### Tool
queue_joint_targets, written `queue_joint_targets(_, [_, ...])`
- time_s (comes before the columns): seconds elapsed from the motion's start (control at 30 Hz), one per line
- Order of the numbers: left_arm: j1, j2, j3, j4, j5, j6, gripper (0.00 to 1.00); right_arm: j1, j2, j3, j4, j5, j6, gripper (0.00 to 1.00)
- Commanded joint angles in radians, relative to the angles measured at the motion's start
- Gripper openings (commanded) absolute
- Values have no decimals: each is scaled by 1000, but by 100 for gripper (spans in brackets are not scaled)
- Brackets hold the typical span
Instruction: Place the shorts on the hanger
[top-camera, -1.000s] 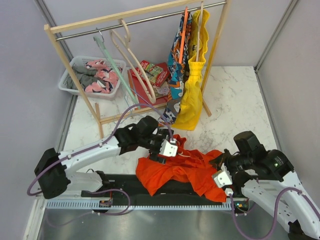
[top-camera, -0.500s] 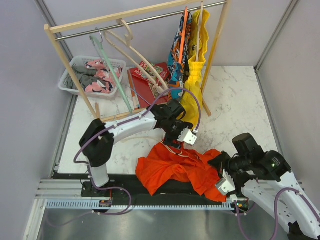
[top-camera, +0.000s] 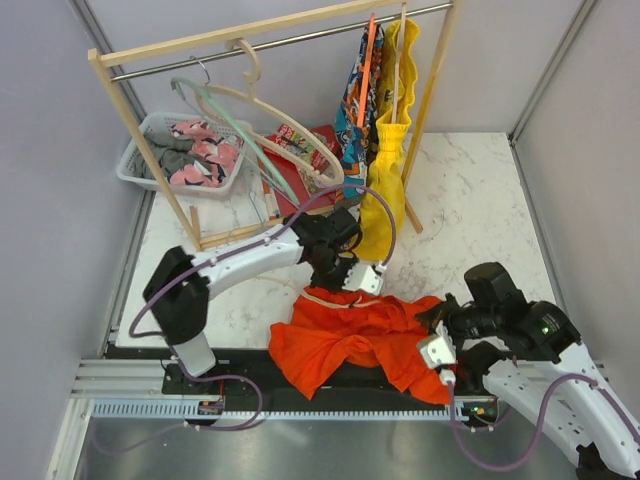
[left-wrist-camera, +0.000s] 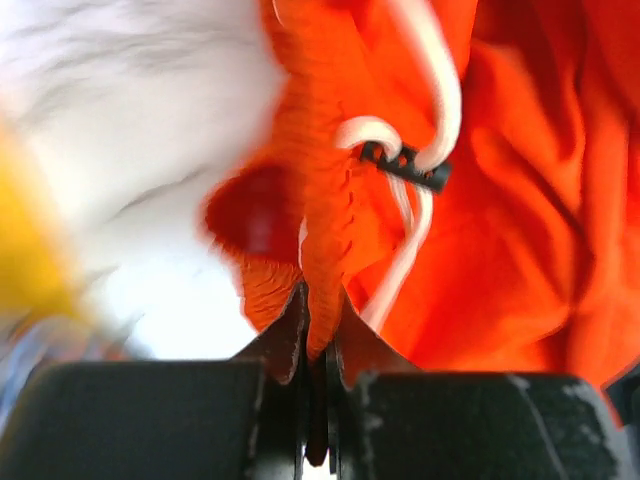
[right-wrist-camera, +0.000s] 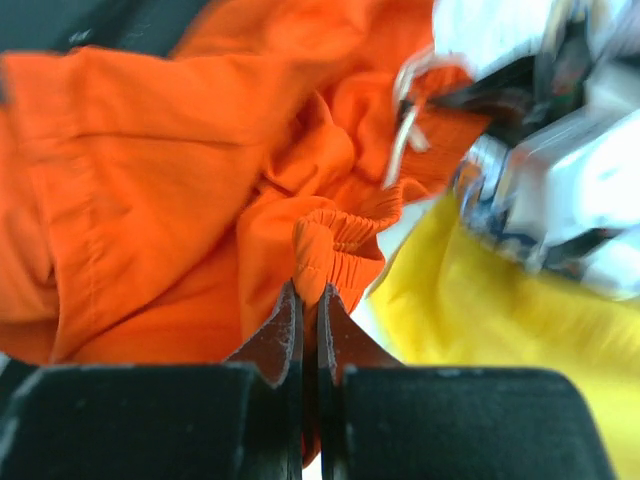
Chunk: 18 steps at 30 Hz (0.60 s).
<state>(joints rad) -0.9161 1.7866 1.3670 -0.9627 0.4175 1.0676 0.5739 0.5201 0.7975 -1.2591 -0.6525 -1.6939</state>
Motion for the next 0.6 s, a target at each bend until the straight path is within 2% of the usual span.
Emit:
queue_joint_targets(0.0, [0,-271,50,173,-195,-377,2,-5,115,57,355,163,561,0])
queue_joint_targets(0.07, [-1,-318,95,170,-223,-492,2,-26,213,130,366,153,641,0])
queue_joint_targets(0.17, [-3,-397,128,186,-353,-534,2,-97,254,169,513,94,793,0])
queue_joint_targets(0.23, [-1,-455,123,214,-449,-511,2,-152,279,178,644,97,839,0])
queue_joint_targets(0.4, [-4,-576,27,364,-693,-462,2,-328,365,290,716,-33,910,0])
queue_joint_targets(0.57, [-12,-653,-44,452,-779,-430,2,-477,481,390,731,-200,922,0])
